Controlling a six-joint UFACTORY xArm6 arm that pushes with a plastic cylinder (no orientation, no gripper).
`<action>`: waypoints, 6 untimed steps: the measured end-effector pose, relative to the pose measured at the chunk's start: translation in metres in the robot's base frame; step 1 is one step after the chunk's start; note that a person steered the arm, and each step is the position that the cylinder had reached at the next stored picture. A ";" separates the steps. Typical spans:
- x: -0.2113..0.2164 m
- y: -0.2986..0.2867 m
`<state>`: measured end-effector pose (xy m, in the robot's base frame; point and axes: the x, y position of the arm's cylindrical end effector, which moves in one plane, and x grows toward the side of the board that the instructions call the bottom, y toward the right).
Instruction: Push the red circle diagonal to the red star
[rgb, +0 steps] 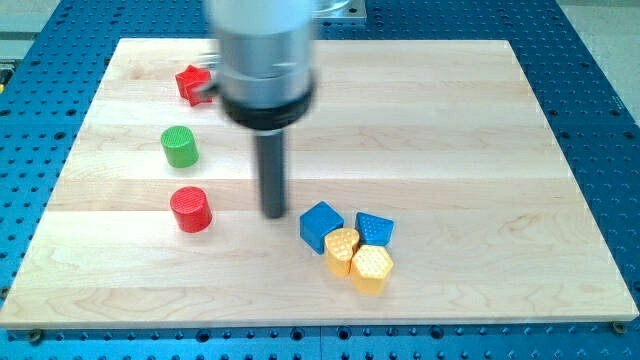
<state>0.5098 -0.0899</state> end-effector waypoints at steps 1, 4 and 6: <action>0.054 -0.049; -0.020 -0.037; -0.035 0.014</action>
